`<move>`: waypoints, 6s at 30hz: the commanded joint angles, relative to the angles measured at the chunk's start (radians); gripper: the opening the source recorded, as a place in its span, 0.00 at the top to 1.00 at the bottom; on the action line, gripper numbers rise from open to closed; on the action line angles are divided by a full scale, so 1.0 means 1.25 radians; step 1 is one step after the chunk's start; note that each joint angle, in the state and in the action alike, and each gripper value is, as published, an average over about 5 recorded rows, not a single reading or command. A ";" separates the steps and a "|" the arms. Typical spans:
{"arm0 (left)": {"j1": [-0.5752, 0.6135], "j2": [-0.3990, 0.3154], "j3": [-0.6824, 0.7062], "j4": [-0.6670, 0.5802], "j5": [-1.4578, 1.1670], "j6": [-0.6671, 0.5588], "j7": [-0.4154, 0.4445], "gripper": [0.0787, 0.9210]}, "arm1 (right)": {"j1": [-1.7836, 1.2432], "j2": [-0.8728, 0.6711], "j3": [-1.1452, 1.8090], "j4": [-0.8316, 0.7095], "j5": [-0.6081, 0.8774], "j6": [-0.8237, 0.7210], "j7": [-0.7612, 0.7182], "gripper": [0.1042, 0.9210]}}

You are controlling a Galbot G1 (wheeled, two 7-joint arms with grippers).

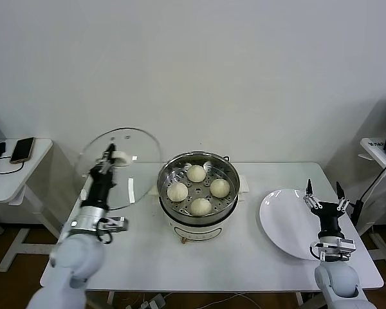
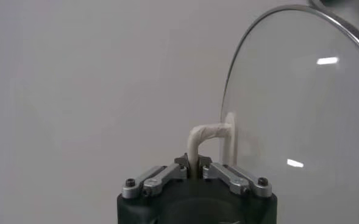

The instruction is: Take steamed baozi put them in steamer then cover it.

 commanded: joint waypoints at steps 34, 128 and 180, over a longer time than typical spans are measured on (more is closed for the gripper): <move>-0.239 -0.276 0.370 0.302 0.321 0.240 0.217 0.87 | 0.028 0.024 -0.010 -0.052 -0.009 -0.042 -0.002 0.12; 0.186 -0.036 -0.246 0.020 -0.902 -0.184 -0.019 0.12 | -0.050 0.014 -0.025 0.018 0.074 -0.150 -0.016 0.12; 0.233 -0.088 -0.210 0.087 -1.025 -0.224 0.036 0.12 | -0.083 0.037 -0.043 0.052 0.102 -0.153 -0.043 0.12</move>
